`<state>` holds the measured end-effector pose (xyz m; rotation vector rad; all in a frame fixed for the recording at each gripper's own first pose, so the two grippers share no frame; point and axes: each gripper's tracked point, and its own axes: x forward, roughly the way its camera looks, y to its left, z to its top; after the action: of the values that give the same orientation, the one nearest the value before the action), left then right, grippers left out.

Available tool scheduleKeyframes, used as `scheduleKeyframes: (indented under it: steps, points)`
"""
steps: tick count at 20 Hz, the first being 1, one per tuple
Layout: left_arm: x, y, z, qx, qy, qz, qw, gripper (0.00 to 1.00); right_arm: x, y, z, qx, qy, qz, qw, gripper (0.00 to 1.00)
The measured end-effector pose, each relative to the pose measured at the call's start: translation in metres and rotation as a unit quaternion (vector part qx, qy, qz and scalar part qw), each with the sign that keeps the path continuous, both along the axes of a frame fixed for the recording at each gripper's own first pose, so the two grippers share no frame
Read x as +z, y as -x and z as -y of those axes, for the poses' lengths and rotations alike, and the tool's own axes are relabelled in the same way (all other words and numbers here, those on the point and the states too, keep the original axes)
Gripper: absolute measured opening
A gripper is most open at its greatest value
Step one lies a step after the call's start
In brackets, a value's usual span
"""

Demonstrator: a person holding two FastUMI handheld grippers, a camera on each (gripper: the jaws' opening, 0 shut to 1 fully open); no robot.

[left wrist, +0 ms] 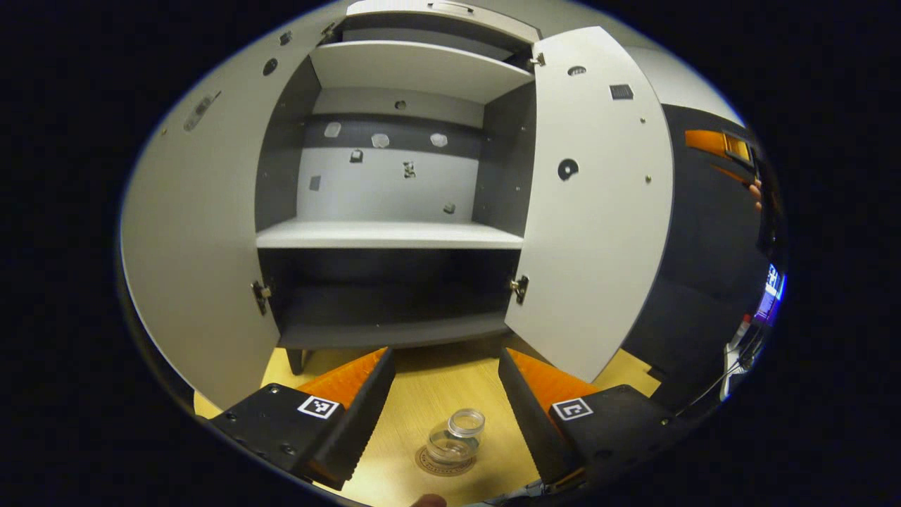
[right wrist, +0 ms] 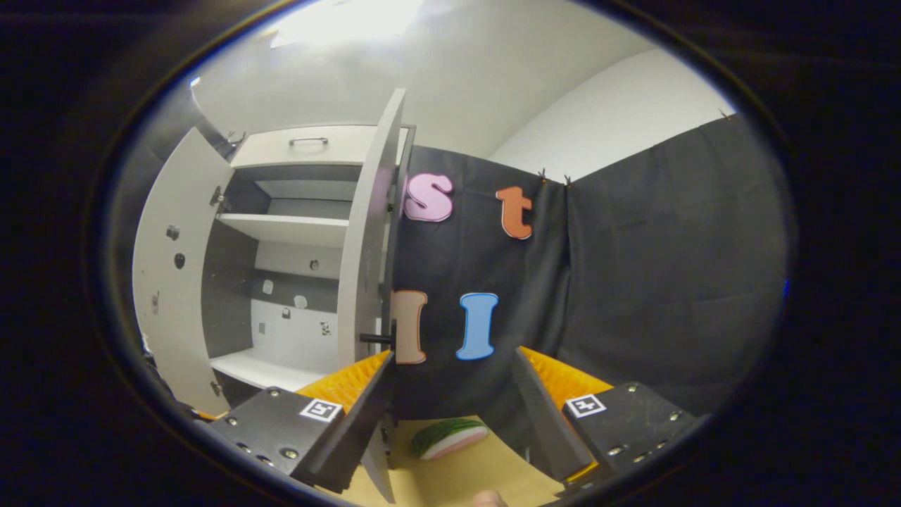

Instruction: Grasp the bottle in the cabinet with the left hand and place it on the coaster, then close the right door with the right hand and the left door with the left hand.

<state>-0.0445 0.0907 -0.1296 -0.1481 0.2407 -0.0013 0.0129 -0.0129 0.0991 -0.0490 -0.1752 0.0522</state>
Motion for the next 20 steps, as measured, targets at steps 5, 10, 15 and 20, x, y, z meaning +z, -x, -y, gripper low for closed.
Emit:
scheduleKeyframes:
  steps: [5,10,15,20]
  points:
    - [0.071,0.010,-0.031,0.060,-0.003,0.048,0.997,0.94,0.011,-0.015,-0.020,0.033,0.002,0.013,0.999,1.00]
    - [0.109,0.035,-0.061,0.116,-0.011,0.065,0.991,0.94,0.016,-0.020,-0.031,0.061,0.010,0.017,0.998,0.97]
    - [0.140,0.060,-0.079,0.150,-0.021,0.085,0.985,0.94,0.017,-0.022,-0.043,0.104,0.016,0.009,0.994,0.96]
    - [0.158,0.074,-0.094,0.178,-0.029,0.110,0.978,0.94,0.013,-0.020,-0.078,0.160,0.004,0.000,0.987,0.97]
